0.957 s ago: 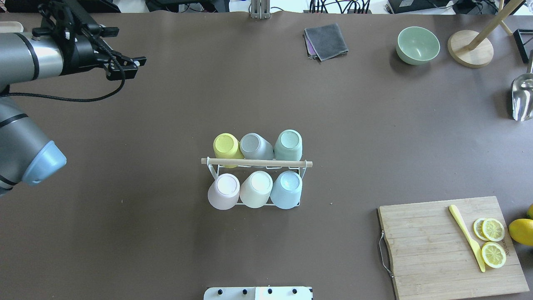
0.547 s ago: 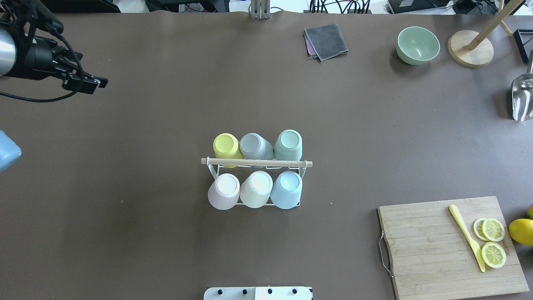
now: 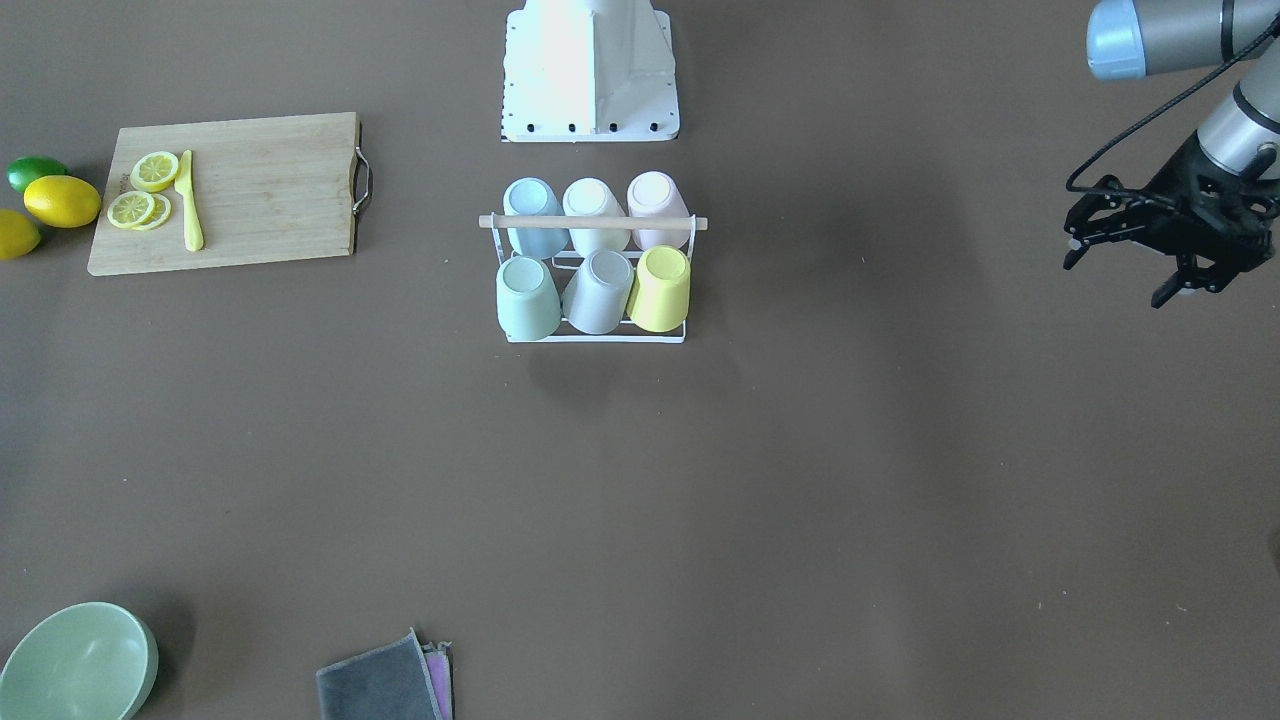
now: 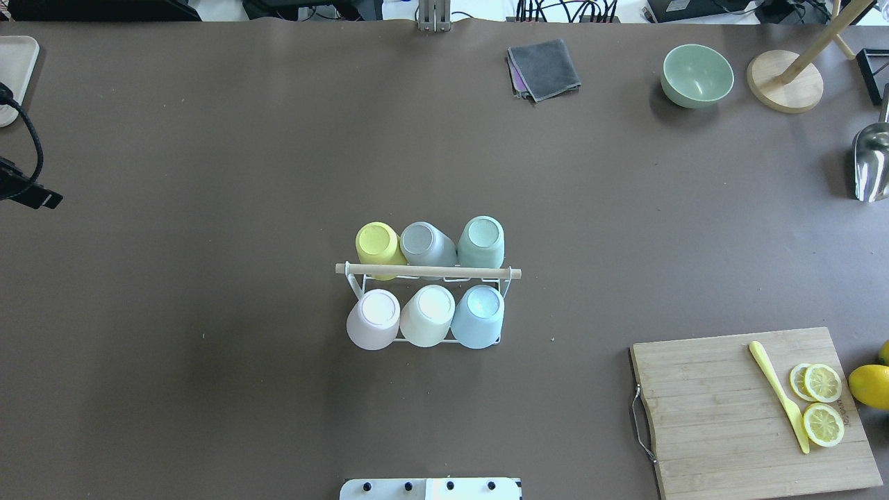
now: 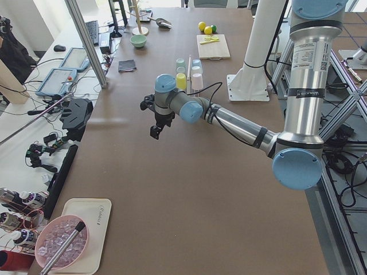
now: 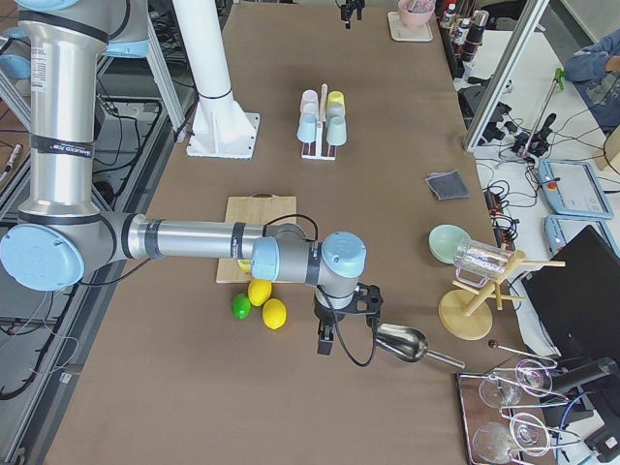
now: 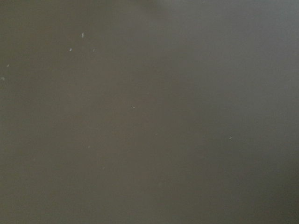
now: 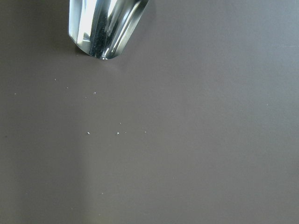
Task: Place cup on cup holder
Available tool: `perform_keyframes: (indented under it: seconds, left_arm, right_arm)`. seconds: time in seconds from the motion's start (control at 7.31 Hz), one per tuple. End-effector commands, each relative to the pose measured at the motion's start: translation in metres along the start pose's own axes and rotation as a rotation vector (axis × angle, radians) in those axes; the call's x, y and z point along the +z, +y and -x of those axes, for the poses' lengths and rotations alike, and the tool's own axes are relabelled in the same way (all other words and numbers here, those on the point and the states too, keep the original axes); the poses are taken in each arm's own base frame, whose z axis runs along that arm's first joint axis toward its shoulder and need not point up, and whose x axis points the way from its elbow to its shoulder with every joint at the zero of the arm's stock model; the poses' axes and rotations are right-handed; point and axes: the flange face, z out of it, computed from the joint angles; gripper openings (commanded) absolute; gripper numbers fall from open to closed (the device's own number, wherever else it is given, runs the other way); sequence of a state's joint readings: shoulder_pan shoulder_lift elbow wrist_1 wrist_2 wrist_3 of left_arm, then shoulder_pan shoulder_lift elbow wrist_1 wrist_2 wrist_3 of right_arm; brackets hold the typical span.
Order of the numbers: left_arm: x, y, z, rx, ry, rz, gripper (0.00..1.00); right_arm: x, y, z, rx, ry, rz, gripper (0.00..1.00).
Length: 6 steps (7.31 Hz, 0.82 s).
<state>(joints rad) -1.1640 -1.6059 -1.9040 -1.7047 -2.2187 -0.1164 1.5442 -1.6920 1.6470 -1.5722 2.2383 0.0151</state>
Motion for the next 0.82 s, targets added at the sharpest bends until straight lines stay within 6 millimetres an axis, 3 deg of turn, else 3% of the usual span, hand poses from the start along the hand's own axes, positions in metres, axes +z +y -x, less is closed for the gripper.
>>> perform_keyframes:
  seconds: [0.0,0.27,0.55,0.68]
  left_arm:
    - [0.021,0.008,0.057,-0.207,-0.046,0.197,0.98]
    - [0.024,0.001,0.091,-0.307,-0.139,0.292,0.98]
    - [0.032,0.029,0.137,-0.389,-0.146,0.326,0.98]
    - [0.021,0.062,0.165,-0.421,-0.141,0.326,0.98]
  right_arm:
    - [-0.003,0.002,0.000,-0.023,-0.046,-0.023,1.00]
    - [-0.008,-0.004,0.004,-0.030,-0.049,-0.034,1.00]
    - [-0.010,-0.005,0.006,-0.033,-0.051,-0.038,1.00]
    - [-0.009,-0.004,0.005,-0.032,-0.051,-0.036,1.00]
